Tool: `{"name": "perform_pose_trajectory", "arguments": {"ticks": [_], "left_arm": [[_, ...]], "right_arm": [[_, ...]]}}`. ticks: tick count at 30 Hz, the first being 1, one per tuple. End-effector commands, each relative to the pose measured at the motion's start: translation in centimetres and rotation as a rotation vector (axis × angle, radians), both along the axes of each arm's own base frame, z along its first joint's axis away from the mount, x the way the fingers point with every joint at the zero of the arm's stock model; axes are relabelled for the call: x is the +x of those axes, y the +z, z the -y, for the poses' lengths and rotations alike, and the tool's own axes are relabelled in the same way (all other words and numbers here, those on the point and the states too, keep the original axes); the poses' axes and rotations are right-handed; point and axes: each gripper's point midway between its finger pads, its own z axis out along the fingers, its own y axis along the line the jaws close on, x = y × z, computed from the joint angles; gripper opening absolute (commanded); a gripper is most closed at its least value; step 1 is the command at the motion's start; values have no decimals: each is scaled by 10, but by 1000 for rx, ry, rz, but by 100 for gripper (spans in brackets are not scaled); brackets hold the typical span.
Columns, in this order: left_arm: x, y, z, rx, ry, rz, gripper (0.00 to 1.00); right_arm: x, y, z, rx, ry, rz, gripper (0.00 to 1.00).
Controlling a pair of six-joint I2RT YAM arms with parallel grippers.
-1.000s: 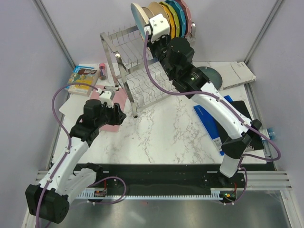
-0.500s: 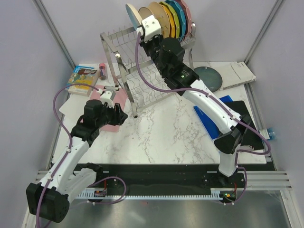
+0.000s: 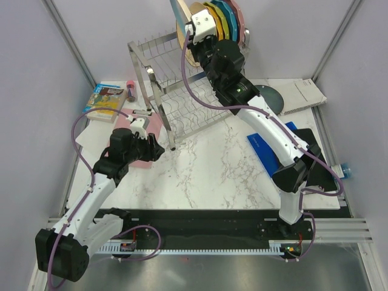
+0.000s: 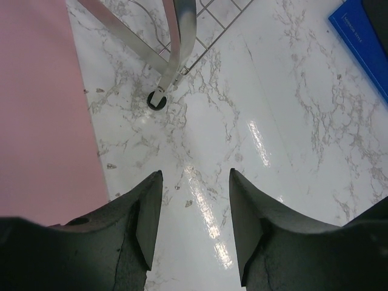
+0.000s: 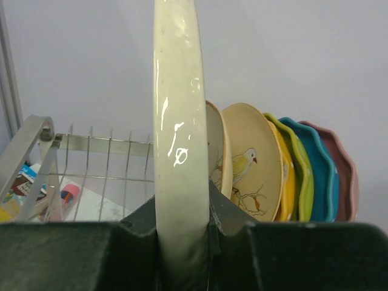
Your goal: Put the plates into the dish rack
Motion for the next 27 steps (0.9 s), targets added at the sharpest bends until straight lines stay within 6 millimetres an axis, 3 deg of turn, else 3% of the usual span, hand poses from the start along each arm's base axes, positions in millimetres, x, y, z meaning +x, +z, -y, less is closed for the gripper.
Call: {"name": "perform_pose_trajectory", "arguments": {"ticks": [1, 6, 19, 27], "left_arm": [[4, 7, 5, -42, -3, 24, 55], [4, 4, 4, -38, 1, 21, 55], [4, -3, 4, -42, 2, 12, 55], [3, -7, 2, -39, 9, 10, 55]], "right_arm": [[-22, 88, 33, 167, -24, 222, 0], [-15, 74, 30, 159, -11, 176, 0], [-18, 67, 21, 167, 45, 143, 0], [-5, 39, 10, 130, 47, 78, 0]]}}
